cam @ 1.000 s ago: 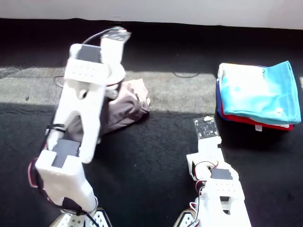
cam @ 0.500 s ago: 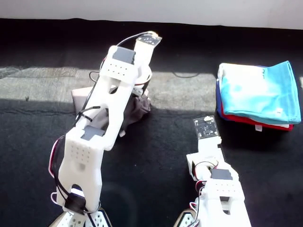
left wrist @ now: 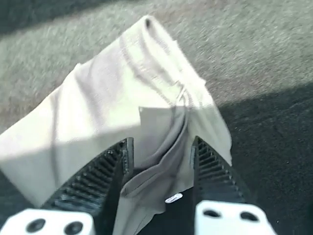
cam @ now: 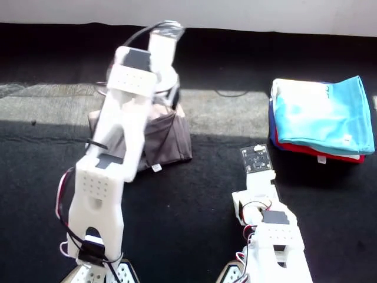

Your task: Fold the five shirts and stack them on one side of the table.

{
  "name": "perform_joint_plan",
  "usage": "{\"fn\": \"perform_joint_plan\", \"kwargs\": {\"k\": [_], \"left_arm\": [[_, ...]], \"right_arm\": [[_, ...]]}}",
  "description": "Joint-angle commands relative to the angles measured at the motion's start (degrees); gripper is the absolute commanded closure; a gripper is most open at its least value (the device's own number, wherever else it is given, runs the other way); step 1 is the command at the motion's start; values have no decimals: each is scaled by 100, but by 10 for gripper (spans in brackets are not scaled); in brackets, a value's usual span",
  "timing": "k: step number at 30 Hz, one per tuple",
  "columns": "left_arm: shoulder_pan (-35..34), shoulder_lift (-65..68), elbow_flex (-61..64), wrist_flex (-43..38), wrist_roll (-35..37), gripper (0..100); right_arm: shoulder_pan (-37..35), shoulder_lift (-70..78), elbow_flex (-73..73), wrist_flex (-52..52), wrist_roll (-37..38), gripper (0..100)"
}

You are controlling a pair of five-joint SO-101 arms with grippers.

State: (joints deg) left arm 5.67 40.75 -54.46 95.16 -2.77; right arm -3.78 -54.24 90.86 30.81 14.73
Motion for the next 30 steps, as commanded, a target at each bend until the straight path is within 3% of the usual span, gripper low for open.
{"fn": "perform_joint_plan", "kwargs": {"k": [1,7,21,24,30], "left_arm": [[-277,-163,-40,369,9,1000],[-84,374,409,369,26,991],[1754,-180,822,580,35,991],[1490,-365,831,519,0,991],[215,-233,840,-835,35,991]], "right_arm": [[4,-13,40,-110,26,886],[4,-13,40,-110,26,886],[4,-13,40,-110,26,886],[4,-13,40,-110,26,886],[4,-13,40,-110,26,886]]}}
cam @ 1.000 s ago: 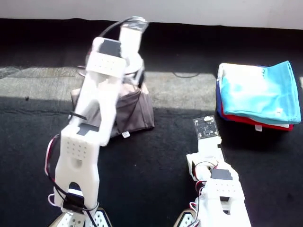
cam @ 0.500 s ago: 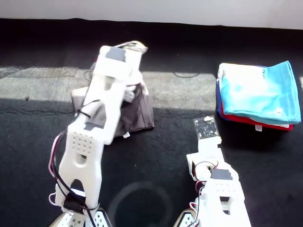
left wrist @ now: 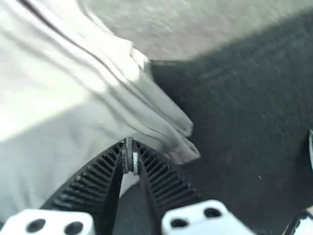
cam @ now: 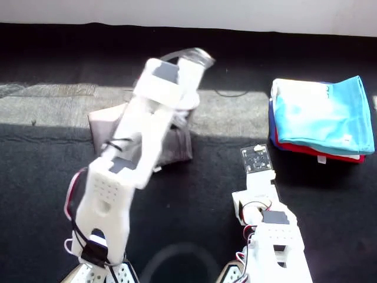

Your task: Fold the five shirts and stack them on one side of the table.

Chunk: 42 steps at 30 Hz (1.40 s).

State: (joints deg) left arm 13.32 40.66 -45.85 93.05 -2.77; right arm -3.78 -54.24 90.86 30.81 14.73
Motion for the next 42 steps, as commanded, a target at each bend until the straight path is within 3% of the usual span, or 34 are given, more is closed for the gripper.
{"fn": "perform_joint_plan", "kwargs": {"k": [1,13,18,27,35,42], "left_arm": [[-664,-154,-22,-844,35,991],[-505,857,-31,-2699,35,988],[-629,646,-154,-2734,35,987],[-1051,13,-690,-923,35,987],[-1367,-154,-716,686,35,987],[-2123,-1648,251,826,35,987]], "right_arm": [[4,-13,40,-110,26,886],[4,-13,40,-110,26,886],[4,-13,40,-110,26,886],[-4,-13,-110,31,26,883],[-75,40,-2396,1657,-949,883],[-901,48,-3618,1974,-1240,883]]}}
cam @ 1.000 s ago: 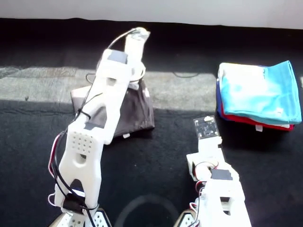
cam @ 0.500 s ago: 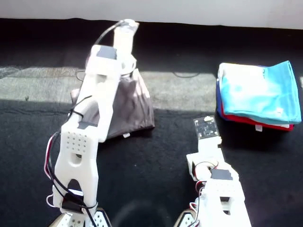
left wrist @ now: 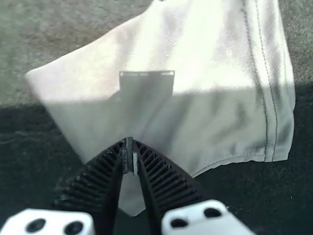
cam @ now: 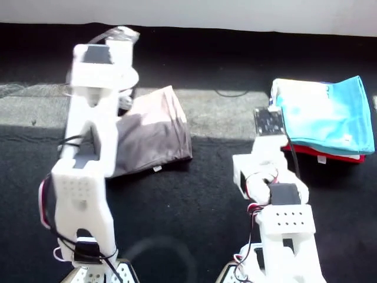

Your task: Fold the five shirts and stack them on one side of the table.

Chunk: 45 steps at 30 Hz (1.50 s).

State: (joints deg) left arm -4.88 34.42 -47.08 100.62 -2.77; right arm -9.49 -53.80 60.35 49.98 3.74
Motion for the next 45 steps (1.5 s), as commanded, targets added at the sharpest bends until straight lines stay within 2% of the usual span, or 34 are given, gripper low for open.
{"fn": "perform_joint_plan", "kwargs": {"k": [1,5,7,11,13,17,19,24,28,32,36,45], "left_arm": [[-418,-1385,699,79,35,987],[-884,-3029,2633,62,-9,987],[-1112,-3829,3749,-237,-18,987],[-1727,-5411,6193,-1881,-545,987],[-2088,-6035,7451,-2813,-809,987],[-2879,-6484,9596,-4404,-1055,987],[-3222,-6475,10229,-5116,-1037,987],[-3380,-6484,10958,-6101,-1029,987],[-3380,-6484,11345,-6505,-1029,987],[-3380,-6484,11635,-6936,-1029,987],[-3380,-6484,11864,-7244,-1029,987],[-3371,-6484,11890,-7244,-1029,987]], "right_arm": [[-453,4,-664,48,-185,883],[-1051,40,-1033,13,-299,883],[-1305,295,-1200,13,-281,883],[-1552,1446,-1754,40,-264,875],[-1613,2229,-2316,127,-281,828],[-1859,3723,-3960,743,-290,695],[-2026,4409,-4848,1077,-387,683],[-2316,6070,-6738,1560,-1662,683],[-2527,7363,-8136,2132,-2224,683],[-2633,8470,-9596,2712,-2462,673],[-2721,9437,-10879,3213,-2523,608],[-2747,10985,-12769,3969,-2523,613]]}}
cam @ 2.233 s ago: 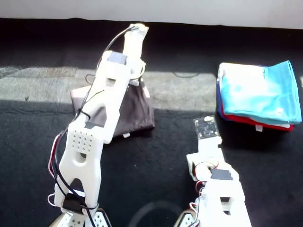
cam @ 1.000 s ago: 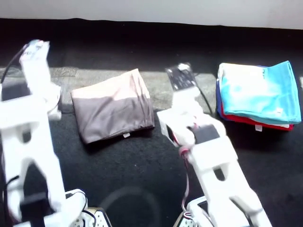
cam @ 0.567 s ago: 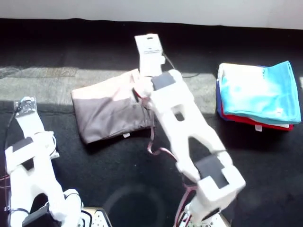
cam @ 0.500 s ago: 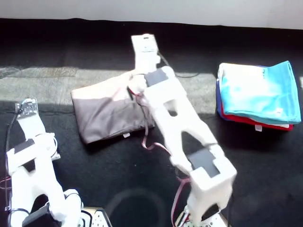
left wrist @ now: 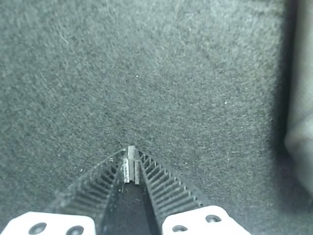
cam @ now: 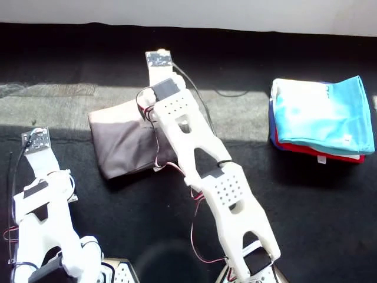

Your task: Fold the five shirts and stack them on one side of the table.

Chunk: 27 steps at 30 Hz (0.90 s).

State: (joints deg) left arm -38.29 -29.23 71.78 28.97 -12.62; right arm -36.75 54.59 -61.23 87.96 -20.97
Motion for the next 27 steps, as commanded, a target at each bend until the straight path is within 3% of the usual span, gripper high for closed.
{"fn": "perform_joint_plan", "kwargs": {"k": [1,9,11,14,18,27], "left_arm": [[-31,-119,4,-79,-44,987],[-31,-119,4,-79,-44,987],[-31,-119,4,-79,-44,988],[-31,-119,4,-79,-44,988],[-31,-119,4,-79,-44,988],[-31,-119,4,-79,-44,988]], "right_arm": [[-22,277,-699,215,-53,613],[-13,1174,-1068,13,-26,626],[-13,1270,-1059,57,-9,718],[22,1314,-1059,171,35,981],[180,1279,-1068,347,668,991],[901,778,-2642,1323,765,991]]}}
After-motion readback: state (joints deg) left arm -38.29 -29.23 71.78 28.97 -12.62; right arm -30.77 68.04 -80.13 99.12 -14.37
